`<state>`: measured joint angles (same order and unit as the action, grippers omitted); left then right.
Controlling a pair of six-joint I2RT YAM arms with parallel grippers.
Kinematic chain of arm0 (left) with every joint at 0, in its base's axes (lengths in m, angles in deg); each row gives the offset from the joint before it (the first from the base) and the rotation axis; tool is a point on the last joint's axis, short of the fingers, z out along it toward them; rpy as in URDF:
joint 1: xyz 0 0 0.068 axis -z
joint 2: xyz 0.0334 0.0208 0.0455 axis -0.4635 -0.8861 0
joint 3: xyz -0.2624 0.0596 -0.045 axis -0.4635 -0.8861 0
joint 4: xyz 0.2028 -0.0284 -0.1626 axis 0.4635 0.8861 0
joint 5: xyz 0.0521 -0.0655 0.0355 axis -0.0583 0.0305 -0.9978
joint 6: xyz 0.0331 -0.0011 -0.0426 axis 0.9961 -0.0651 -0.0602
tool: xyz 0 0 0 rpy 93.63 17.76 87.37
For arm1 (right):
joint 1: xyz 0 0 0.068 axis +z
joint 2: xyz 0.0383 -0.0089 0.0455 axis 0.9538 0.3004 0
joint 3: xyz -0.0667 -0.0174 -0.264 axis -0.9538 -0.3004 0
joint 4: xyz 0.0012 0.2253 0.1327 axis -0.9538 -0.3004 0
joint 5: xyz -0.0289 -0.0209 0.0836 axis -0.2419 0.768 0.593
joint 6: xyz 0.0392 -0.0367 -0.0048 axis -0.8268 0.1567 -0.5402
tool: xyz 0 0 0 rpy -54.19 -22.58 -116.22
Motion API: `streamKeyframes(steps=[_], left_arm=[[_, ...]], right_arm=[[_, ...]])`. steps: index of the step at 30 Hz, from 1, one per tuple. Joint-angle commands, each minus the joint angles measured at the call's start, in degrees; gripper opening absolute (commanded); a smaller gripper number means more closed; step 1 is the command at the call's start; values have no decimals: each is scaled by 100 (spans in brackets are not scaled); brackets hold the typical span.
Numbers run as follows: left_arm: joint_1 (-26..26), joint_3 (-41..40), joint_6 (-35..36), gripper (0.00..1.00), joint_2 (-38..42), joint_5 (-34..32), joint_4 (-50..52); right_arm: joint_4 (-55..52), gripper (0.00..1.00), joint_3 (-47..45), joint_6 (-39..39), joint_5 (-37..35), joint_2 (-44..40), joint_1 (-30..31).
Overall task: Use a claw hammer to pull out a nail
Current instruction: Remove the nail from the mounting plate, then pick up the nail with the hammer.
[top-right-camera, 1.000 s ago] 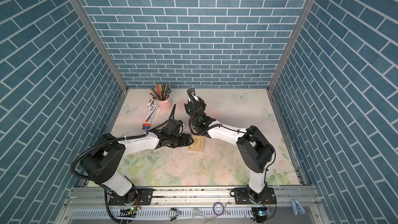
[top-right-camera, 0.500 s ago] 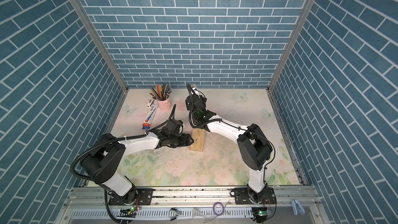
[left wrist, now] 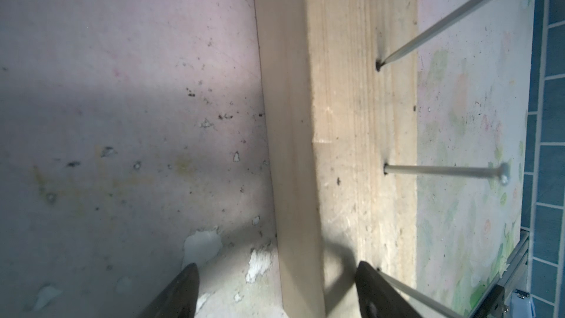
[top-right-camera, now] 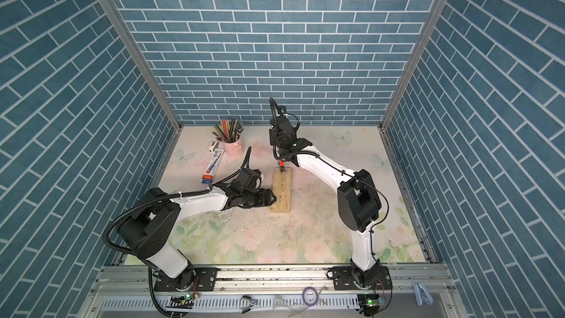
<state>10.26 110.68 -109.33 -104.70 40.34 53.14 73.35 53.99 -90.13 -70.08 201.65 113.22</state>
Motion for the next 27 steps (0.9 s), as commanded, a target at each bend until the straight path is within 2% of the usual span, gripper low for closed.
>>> streamKeyframes(steps=[1,11,19,23,27], left_arm=[[37,-159,178,80,-355,-570,866],[54,140,537,80,-130,-693,1019],[13,1211,1126,81,447,-1095,1290],[19,1410,1257,87,972,-879,324],[9,1450,1603,87,1304,-484,-508]], right_arm=[[-387,0,524,-259,256,5,-147],[-124,0,737,-150,395,-180,-358],[-170,0,1222,89,654,-453,-398],[-205,0,1397,170,891,-663,-397],[-308,0,1602,243,1059,-822,-396]])
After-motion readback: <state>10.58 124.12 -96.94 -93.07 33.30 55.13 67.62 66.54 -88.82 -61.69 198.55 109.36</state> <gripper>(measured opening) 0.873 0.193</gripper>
